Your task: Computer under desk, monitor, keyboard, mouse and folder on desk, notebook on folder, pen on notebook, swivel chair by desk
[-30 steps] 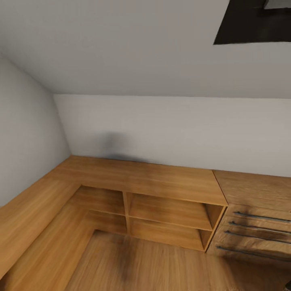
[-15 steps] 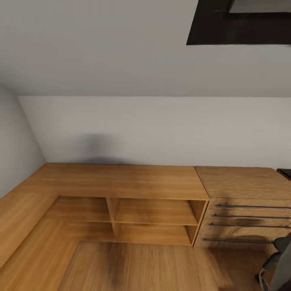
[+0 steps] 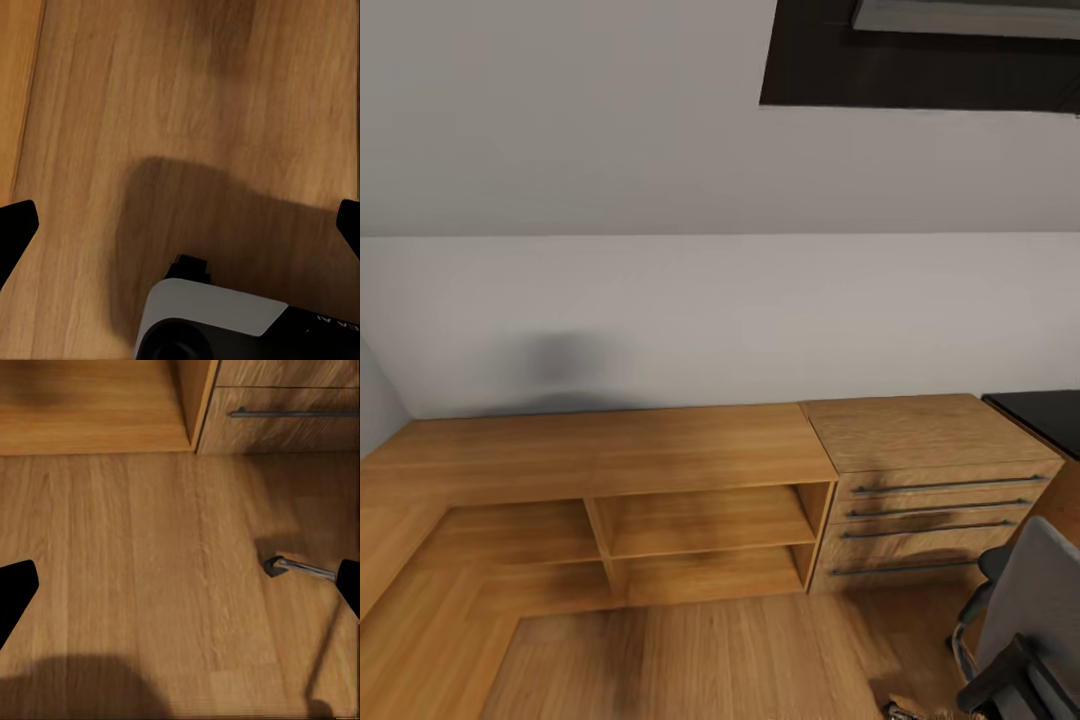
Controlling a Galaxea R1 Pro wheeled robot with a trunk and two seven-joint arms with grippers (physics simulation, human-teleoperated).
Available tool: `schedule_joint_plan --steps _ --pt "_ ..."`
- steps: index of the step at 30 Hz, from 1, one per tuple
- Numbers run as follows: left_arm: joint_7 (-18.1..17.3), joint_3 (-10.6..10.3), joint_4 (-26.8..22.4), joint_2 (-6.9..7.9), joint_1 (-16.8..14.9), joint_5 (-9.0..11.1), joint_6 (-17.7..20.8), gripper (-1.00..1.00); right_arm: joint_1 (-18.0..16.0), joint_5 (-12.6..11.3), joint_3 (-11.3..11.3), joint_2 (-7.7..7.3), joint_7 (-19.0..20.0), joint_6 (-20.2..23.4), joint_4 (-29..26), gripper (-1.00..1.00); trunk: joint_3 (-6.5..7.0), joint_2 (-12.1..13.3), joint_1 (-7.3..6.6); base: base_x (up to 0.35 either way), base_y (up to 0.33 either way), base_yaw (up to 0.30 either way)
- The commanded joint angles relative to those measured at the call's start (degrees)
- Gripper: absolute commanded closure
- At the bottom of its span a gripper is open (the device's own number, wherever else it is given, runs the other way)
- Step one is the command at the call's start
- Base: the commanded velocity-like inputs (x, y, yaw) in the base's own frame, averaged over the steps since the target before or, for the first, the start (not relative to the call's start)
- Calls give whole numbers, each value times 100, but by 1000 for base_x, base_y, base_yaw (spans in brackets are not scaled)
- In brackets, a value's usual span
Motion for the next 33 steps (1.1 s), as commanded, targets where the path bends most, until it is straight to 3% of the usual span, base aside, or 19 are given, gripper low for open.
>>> schedule_joint_plan --steps 1,33 --pt "34 -50 -8 2 -3 39 -17 -100 -5 -27 49 1 -38 -9 2 -100 -14 -5 0 0 0 -220" --pt "34 -50 -8 2 -3 39 -12 -100 -5 -34 40 2 -38 -7 2 -100 -241 -5 0 45 31 -207"
